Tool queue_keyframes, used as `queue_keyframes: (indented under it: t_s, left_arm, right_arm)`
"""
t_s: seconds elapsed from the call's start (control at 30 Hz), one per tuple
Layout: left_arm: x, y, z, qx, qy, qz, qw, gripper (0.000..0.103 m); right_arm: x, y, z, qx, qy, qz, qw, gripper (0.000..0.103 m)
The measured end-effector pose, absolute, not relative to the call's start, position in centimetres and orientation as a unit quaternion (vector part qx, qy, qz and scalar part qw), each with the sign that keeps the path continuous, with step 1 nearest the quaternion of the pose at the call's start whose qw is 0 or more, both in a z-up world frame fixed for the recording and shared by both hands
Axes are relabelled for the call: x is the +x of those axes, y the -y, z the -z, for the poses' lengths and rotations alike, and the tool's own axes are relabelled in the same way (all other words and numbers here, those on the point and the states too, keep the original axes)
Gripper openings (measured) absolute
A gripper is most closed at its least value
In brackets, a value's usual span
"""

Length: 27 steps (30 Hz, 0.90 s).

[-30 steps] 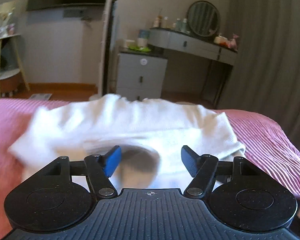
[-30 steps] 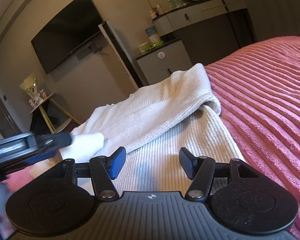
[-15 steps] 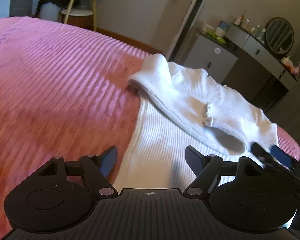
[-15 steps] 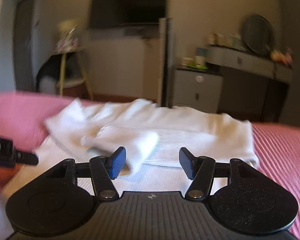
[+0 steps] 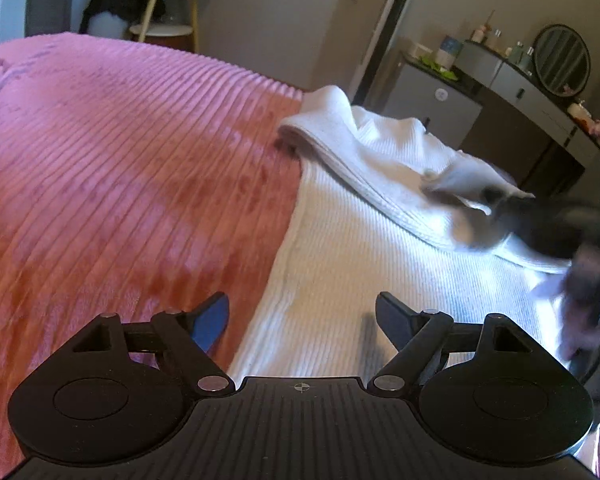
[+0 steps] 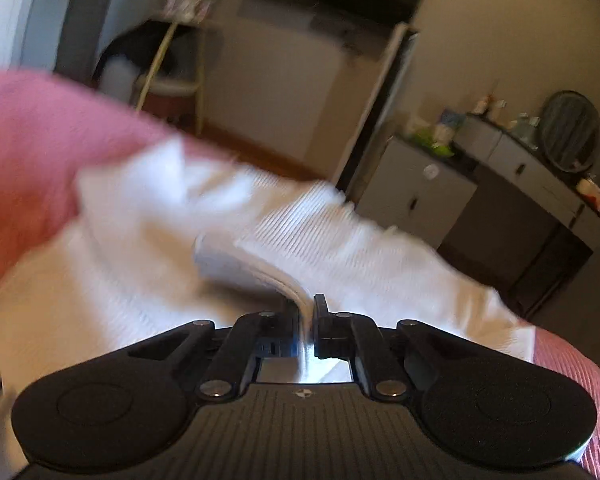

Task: Fold small clothes

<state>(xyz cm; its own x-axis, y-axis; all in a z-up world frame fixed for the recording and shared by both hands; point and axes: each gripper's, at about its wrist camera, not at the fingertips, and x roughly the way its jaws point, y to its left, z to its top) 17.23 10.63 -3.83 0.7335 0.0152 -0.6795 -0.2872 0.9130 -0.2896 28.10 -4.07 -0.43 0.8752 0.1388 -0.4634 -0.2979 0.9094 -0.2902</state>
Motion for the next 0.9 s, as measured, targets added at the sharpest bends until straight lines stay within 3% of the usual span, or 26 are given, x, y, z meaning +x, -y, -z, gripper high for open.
queue_keyframes:
  t_s: [0.13,0.23,0.5,0.7,0.8,0.9]
  left_arm:
    - [17.2,-11.2,3.9,-0.211,-0.348,-0.085,0.91,0.086]
    - [17.1,-11.1,3.9,-0.21,-0.345,-0.086,0.911,0.086]
    - [17.1,-10.1,4.4,-0.178,-0.346,-0.088,0.917,0.086]
    - [17.0,-9.8,4.5,-0.172,-0.343,-0.087,0.919,0.087]
    - [16.9,-9.7,4.6,-0.173,-0.34,-0.087,0.92,0.088]
    - [16.8,-9.8,4.6,-0.174,-0.335,-0.085,0.922,0.088]
  right_arm:
    - [28.3,9.3,-3.8,-0.016,-0.164,-0.089,0.982,0.006]
    - [28.2,12.6,-4.0,0.043,-0.136,-0.08,0.987,0.006]
    - [31.0,21.5,4.5,0.247,-0.304,-0.012,0.92,0.015]
    - [30.0,23.3,5.6,0.292,-0.289,-0.005,0.912,0.016]
    - [30.9,23.1,5.4,0.289,-0.294,-0.005,0.911,0.008]
    - [31.0,22.3,3.4,0.257,-0.253,-0.023,0.932,0.007]
